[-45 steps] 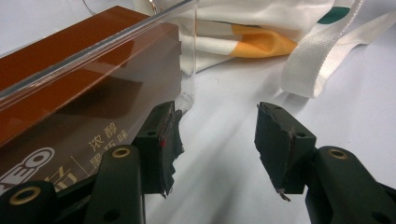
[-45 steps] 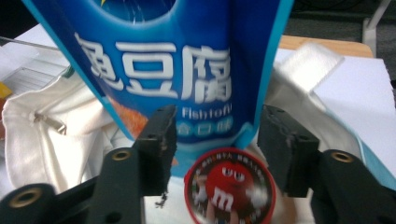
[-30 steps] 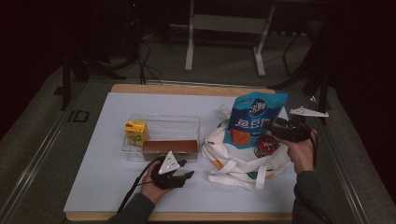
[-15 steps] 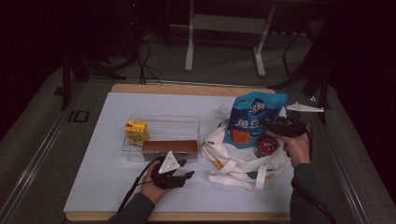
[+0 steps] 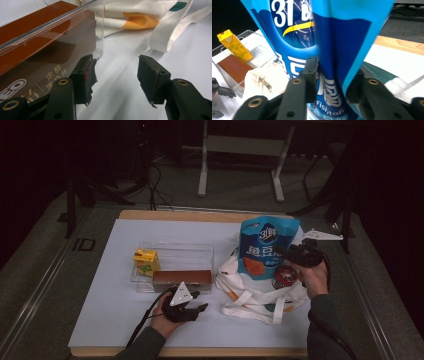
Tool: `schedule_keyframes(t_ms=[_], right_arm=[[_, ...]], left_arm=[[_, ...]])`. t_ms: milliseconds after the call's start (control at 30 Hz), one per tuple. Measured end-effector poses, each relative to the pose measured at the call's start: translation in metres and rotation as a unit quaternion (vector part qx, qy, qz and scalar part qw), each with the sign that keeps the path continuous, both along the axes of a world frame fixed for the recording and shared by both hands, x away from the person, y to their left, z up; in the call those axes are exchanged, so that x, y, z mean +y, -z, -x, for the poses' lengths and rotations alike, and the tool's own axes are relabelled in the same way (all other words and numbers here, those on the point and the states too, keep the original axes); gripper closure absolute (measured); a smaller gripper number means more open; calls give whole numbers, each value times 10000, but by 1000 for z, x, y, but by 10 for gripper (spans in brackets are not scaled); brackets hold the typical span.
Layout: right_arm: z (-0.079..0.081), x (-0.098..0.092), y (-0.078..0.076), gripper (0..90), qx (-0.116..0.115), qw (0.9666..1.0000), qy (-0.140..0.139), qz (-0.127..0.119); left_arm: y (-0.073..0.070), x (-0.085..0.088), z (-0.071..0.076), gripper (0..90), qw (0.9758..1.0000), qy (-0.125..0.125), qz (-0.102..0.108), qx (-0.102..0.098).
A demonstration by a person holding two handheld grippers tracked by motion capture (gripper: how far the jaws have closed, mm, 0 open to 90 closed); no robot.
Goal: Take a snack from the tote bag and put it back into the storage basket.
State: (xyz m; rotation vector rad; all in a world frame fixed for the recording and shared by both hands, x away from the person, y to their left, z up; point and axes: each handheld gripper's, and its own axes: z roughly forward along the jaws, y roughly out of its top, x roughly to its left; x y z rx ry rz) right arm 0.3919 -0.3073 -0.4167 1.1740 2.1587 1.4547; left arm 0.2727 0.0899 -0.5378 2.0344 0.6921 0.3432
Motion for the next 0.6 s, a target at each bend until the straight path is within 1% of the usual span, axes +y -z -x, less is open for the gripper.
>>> schedule_keyframes(t_ms=[67,200,333,500,600], right_arm=[[0,2,-1,723,18,10000,30,-1],[1,4,-2,779,-6,10000,-17,1],[2,6,-4,828,-52,9999,-66,83],[5,9,-6,862,-120,9997,-144,182],[5,10,-8,871,-107,9995,-182,236]], left_arm=[[0,0,0,472,10000,4,4,-2],[0,0,0,472,10000,4,-8,-5],[0,0,0,471,10000,4,-5,3],[0,0,0,470,10000,-1,-15,4],[0,0,0,469,10000,7,-11,11]])
